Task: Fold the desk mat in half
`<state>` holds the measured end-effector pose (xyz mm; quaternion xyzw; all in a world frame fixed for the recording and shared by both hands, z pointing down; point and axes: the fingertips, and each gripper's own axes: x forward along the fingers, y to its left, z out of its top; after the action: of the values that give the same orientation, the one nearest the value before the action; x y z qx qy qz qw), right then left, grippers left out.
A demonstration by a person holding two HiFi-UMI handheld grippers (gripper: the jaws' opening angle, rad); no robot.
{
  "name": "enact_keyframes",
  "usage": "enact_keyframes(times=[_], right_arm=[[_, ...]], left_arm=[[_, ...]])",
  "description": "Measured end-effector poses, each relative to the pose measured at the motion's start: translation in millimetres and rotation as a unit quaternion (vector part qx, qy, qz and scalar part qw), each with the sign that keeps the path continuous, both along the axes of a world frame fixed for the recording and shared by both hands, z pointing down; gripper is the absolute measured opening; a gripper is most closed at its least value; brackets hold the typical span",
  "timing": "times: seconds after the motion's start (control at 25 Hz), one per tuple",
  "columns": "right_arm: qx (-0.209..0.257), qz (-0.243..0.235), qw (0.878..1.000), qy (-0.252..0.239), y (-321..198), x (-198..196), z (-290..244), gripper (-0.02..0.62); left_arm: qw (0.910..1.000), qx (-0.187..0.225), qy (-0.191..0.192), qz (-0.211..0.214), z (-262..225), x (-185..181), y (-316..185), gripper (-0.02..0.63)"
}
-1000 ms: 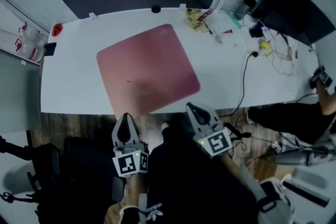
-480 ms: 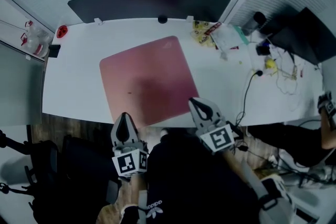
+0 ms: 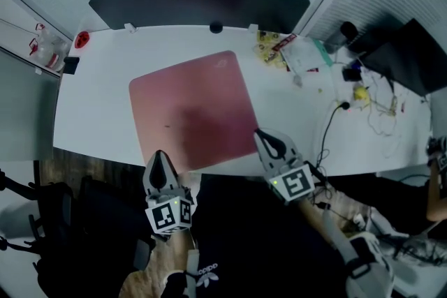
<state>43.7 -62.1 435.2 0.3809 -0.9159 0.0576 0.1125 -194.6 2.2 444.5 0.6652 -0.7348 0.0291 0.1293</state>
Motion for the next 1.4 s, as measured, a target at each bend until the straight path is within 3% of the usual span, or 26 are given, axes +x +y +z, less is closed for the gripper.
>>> enact_keyframes(times=[0.68,0.88,1.4], right_arm=[[0.003,0.03,0.999,-0.012,-7,-25,-14,-0.001],[0.001,0.036,0.999,-0.009,-8,-31,-9,-0.002],[-0.012,0.024,1.0,0.007,-4,-45,-3,-0.002]], left_arm=[[0.9997,-0.001,-0.019,0.012,-17,-53,-14,0.003],[0.9996,-0.018,-0.02,0.001,-5,-72,-11,0.003],[0.9967,-0.069,0.042,0.011,29,-85,3,0.003]])
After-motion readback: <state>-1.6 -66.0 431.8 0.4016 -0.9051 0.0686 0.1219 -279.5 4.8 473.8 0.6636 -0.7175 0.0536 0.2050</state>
